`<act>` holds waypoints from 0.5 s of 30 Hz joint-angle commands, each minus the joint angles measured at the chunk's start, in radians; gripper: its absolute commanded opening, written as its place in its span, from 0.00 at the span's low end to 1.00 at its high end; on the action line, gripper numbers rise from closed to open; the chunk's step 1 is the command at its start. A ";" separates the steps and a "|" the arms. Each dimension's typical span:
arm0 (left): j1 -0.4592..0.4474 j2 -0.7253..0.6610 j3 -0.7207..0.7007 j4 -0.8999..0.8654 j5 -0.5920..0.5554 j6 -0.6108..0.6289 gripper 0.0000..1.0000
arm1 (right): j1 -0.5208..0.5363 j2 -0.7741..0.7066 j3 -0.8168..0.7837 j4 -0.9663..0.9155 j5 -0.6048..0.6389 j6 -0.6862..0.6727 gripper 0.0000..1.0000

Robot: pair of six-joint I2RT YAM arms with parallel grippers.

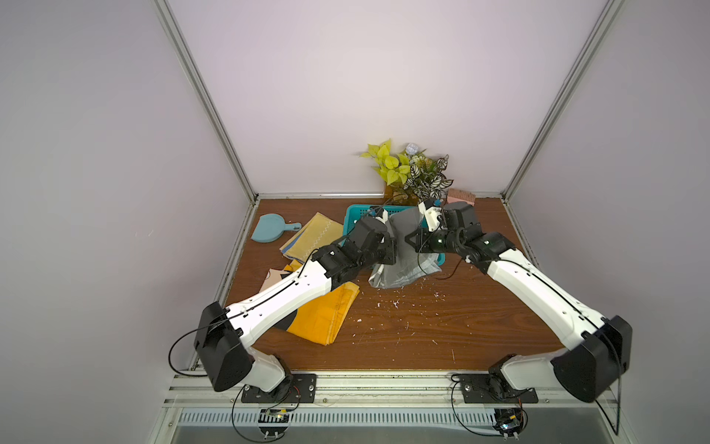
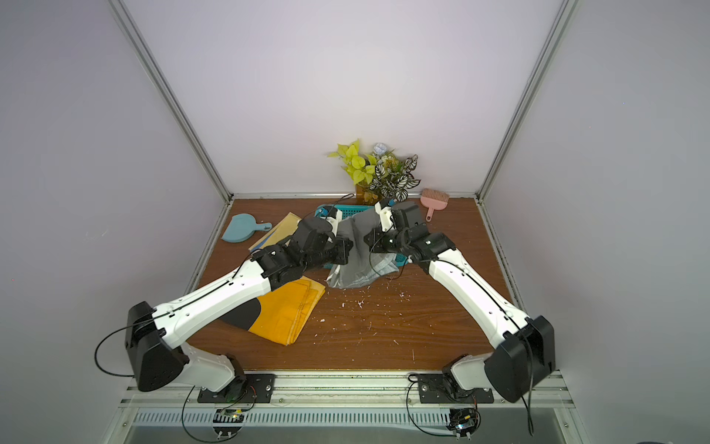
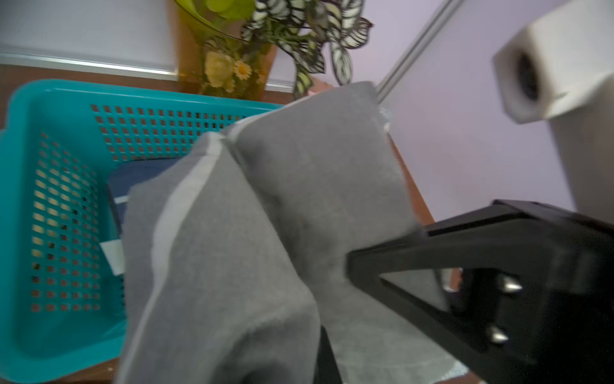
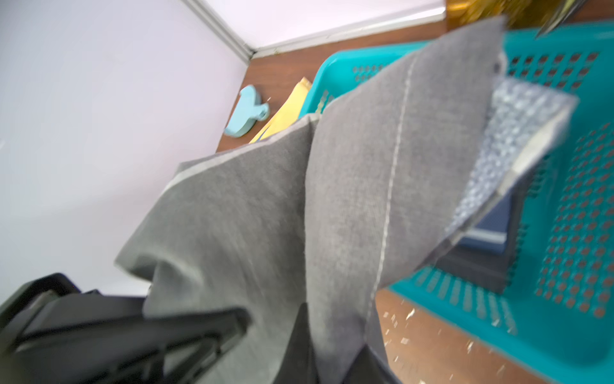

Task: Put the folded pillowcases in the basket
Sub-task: Place the pillowcase in the basket.

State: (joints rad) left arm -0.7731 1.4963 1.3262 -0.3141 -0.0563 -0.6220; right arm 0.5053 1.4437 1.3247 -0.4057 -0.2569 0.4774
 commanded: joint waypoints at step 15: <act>0.266 0.280 0.146 0.118 0.108 0.182 0.00 | -0.081 0.321 0.216 0.146 0.061 -0.083 0.05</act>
State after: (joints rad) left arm -0.5308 1.7580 1.4429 -0.2451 0.0254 -0.4671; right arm 0.4339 1.7580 1.4757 -0.3107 -0.2131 0.4267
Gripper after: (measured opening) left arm 0.049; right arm 0.099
